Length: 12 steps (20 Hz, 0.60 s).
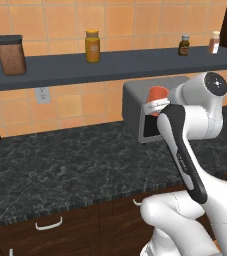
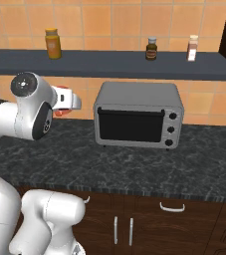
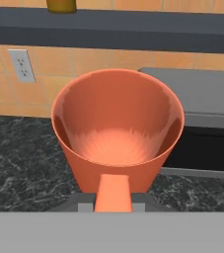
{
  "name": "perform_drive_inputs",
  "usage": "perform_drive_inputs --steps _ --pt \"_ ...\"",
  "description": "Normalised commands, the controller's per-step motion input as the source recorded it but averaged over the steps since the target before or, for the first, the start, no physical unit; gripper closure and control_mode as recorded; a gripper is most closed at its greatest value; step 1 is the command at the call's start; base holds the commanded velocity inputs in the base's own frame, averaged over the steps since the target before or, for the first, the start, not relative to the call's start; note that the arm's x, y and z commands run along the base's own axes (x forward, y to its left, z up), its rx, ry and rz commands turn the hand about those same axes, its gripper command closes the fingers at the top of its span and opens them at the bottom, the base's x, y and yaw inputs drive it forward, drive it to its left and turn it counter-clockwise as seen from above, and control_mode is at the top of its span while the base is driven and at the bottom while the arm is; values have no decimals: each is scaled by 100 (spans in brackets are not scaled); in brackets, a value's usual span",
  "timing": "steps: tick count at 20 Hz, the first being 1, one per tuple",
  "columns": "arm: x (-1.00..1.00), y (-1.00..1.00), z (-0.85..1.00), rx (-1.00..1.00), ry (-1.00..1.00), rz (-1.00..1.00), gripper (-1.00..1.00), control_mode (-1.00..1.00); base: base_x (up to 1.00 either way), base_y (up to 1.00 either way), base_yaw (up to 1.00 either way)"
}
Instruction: Gather all objects into one cabinet and sort the glasses and bowls to opposite sides.
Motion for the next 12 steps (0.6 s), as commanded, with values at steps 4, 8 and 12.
perform_drive_inputs --steps 4,8,12 --pt "0 0 0 0 1 0 100 -100 0 0 0" --pt "0 0 0 0 0 0 100 100 0 0 0" --pt "0 0 0 0 0 0 100 100 0 0 -4"
